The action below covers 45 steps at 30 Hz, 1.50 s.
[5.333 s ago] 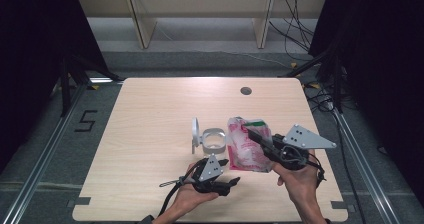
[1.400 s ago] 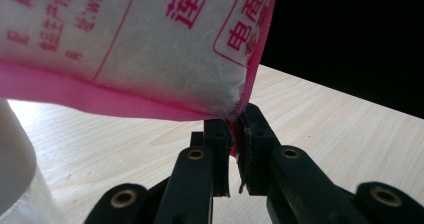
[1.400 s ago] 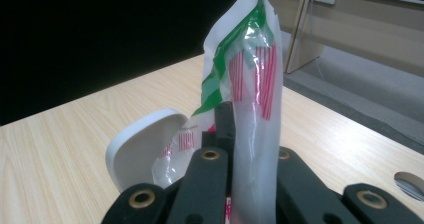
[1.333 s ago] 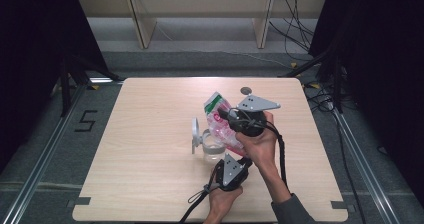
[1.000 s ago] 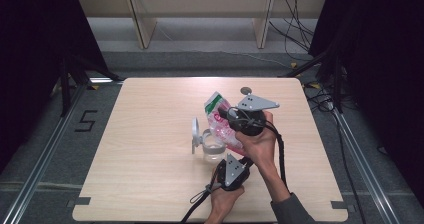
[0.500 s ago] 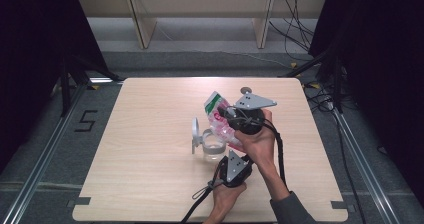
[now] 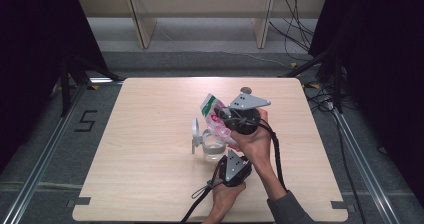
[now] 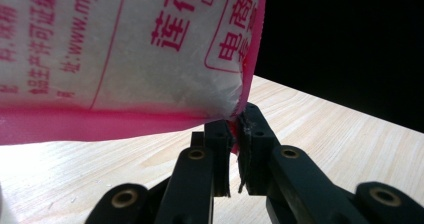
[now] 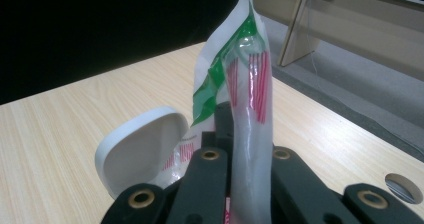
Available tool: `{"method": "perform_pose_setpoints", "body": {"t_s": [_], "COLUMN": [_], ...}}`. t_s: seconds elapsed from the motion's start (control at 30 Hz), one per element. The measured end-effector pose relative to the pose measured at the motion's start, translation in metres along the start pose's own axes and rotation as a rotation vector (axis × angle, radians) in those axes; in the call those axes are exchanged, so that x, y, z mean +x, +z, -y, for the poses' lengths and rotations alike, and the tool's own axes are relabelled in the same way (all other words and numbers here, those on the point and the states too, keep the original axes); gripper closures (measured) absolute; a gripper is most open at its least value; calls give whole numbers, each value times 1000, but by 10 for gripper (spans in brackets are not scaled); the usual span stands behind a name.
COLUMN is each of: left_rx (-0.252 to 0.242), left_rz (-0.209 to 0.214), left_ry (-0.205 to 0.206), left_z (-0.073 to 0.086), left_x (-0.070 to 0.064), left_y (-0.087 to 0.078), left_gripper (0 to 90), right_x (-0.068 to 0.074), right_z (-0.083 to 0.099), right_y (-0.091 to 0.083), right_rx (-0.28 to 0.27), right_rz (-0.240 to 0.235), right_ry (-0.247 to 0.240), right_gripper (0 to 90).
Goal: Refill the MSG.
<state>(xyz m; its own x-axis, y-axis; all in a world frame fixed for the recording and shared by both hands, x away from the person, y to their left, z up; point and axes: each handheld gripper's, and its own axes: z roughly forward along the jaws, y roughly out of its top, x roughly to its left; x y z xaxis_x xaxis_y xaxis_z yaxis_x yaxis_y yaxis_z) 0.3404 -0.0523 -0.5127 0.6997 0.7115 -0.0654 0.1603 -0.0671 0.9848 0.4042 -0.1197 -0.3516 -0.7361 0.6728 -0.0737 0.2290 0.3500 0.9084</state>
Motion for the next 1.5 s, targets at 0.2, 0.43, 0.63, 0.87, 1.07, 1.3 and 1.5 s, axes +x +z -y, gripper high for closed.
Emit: {"method": "perform_pose_setpoints", "body": {"t_s": [0.2, 0.43, 0.63, 0.87, 1.07, 1.3, 1.5], "left_rx": [2, 2, 0, -6, -10, -16, -24], "left_rz": [4, 12, 14, 13, 19, 25, 34], "left_ry": [2, -5, -4, -11, -20, -22, -19], "left_z": [0, 0, 0, 0, 1, 0, -2], "left_x": [0, 1, 0, 0, 1, 0, 0], "left_y": [1, 0, 2, 3, 4, 6, 9], "left_gripper": [834, 834, 834, 835, 835, 835, 835], "right_x": [-2, 1, 0, 2, 3, 2, 3], "right_z": [1, 1, 1, 0, 0, 0, -1], "right_y": [2, 4, 4, 3, 5, 5, 5], "right_rx": [-6, 3, 16, 23, 30, 33, 30], "right_rz": [4, 8, 9, 7, 12, 20, 31], "right_ry": [-12, -14, -15, -21, -34, -39, -31], "right_gripper": [900, 900, 900, 900, 900, 900, 900]}}
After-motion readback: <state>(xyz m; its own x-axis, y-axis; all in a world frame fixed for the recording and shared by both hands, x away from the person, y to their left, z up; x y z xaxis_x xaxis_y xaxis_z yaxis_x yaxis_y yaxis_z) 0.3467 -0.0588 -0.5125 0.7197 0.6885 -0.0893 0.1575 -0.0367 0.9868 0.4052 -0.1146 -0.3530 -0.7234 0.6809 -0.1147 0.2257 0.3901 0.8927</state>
